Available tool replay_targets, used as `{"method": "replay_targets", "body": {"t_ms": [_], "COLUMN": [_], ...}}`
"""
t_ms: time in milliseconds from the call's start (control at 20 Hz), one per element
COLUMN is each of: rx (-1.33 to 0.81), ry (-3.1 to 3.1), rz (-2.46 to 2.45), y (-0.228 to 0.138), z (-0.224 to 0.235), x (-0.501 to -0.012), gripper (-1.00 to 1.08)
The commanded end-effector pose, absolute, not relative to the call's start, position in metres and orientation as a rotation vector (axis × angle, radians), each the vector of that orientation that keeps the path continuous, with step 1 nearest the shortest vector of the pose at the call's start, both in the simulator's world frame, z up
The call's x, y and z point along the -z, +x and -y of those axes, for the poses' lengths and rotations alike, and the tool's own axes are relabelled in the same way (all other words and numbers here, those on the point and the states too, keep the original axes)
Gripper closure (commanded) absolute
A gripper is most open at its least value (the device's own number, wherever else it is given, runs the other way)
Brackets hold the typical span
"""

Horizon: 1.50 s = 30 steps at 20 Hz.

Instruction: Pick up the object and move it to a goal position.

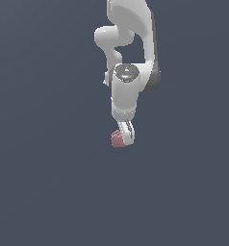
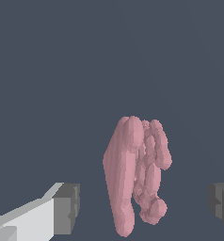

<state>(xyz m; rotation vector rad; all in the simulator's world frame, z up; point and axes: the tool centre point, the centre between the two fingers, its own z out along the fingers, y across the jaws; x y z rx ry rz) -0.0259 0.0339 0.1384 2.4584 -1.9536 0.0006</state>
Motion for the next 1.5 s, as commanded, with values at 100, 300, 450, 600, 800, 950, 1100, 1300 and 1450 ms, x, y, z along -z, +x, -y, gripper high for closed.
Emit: {"method": "replay_targets", "body": {"t_ms": [100, 300, 450, 600, 800, 950, 1100, 1300, 1450], "rx": [0.0, 0.0, 0.0, 0.0, 0.0, 0.0, 0.0, 0.0, 0.0], "ry": [2.395, 2.363, 2.353, 2.357, 2.356, 2.354, 2.352, 2.352, 2.352], "rz": [2.032, 2.07, 2.081, 2.077, 2.078, 2.08, 2.081, 2.082, 2.082], "y": [-0.027, -0.027, -0.028, -0.028, -0.028, -0.028, -0.029, -0.028, -0.028], "z": [-0.036, -0.038, -0.038, -0.038, -0.038, -0.038, -0.038, -0.038, -0.038], "x": [-0.137, -0.137, -0.137, -0.136, -0.127, -0.113, -0.098, -0.088, -0.087], "gripper": [-0.92, -0.92, -0.92, -0.92, -0.92, -0.92, -0.92, -0.92, 1.08]}}
